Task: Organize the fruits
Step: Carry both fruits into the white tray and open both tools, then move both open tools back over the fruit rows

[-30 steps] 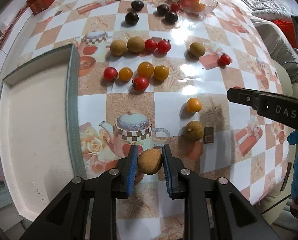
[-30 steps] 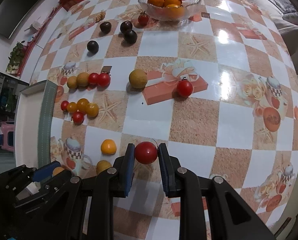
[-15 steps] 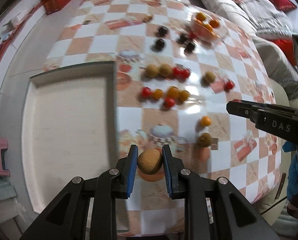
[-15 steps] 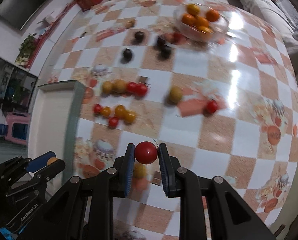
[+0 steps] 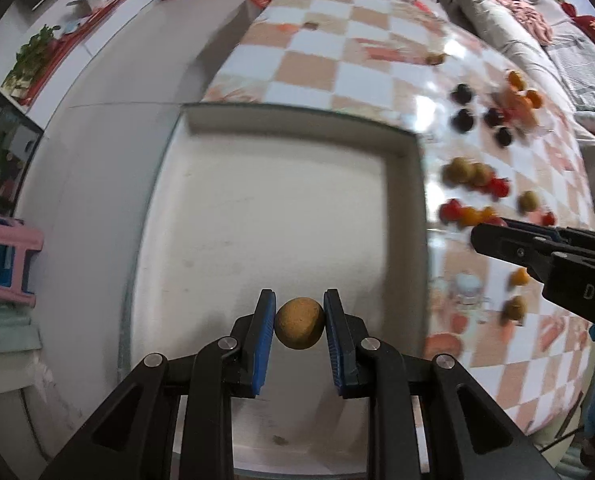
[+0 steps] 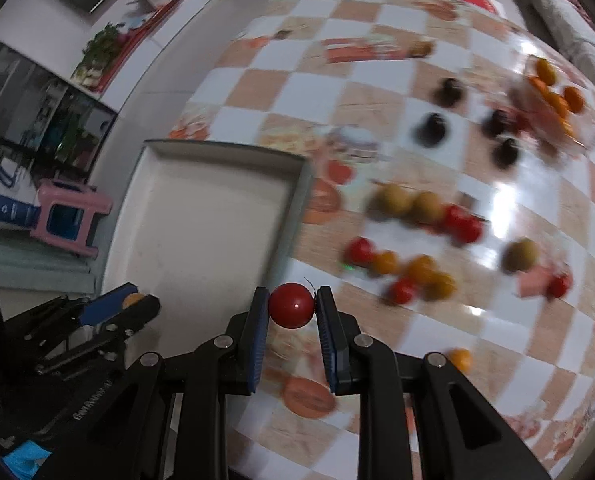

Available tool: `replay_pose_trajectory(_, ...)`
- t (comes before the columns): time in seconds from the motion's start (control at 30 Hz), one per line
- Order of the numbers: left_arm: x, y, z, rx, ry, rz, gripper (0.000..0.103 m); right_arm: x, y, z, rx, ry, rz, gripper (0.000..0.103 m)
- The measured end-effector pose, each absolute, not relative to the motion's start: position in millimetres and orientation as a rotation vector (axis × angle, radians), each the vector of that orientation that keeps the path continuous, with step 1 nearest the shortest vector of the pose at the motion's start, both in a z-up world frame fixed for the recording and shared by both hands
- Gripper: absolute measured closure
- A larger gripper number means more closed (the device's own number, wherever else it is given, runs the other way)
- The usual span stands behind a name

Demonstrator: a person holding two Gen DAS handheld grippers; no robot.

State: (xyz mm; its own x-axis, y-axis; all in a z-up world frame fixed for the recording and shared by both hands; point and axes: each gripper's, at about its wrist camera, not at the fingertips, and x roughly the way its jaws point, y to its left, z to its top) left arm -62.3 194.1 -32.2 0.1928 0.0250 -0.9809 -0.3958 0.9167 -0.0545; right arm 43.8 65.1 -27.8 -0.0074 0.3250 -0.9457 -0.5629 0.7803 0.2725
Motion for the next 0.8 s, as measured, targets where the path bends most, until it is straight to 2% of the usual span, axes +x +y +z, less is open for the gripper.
replay_pose_trajectory(0.53,-63.6,217.1,-76.6,-0.341,1.415,0.336,0.077,20.8,135.6,-75.8,-0.329,1.512,0.763,0.076)
replay_pose_trajectory(0.57,-61.8,216.7,-78.4,-0.345,1.415,0.332,0.077,19.6,136.9,-76.9,-0.333,1.513,0.764,0.075)
replay_pose_trajectory(0.6,-62.1,216.4,-79.0,-0.348,1.415,0.329,0.076,18.8,137.3,-77.2,-0.336,1.515,0.766,0.069)
replay_pose_trajectory(0.63,-61.8,215.8,-80.5,-0.346,1.424,0.327,0.072,17.8,137.8,-76.7,-0.337,1.515,0.770,0.059)
replay_pose_trajectory(0.67,-61.1,216.9,-82.2,-0.338,1.433,0.332,0.063,17.5,139.3,-77.1,-0.337,1.514,0.776,0.040)
replay_pose_trajectory(0.7,-61.8,216.9,-81.9,-0.326,1.436,0.342,0.034,17.2,139.5,-76.1,-0.332,1.510,0.780,0.029)
replay_pose_trajectory(0.73,-62.3,216.4,-79.3,-0.308,1.426,0.363,0.020,16.7,139.5,-74.5,-0.327,1.504,0.786,0.029)
replay_pose_trajectory(0.8,-64.0,214.9,-71.8,-0.285,1.389,0.374,0.020,15.1,140.1,-70.1,-0.333,1.490,0.793,0.029)
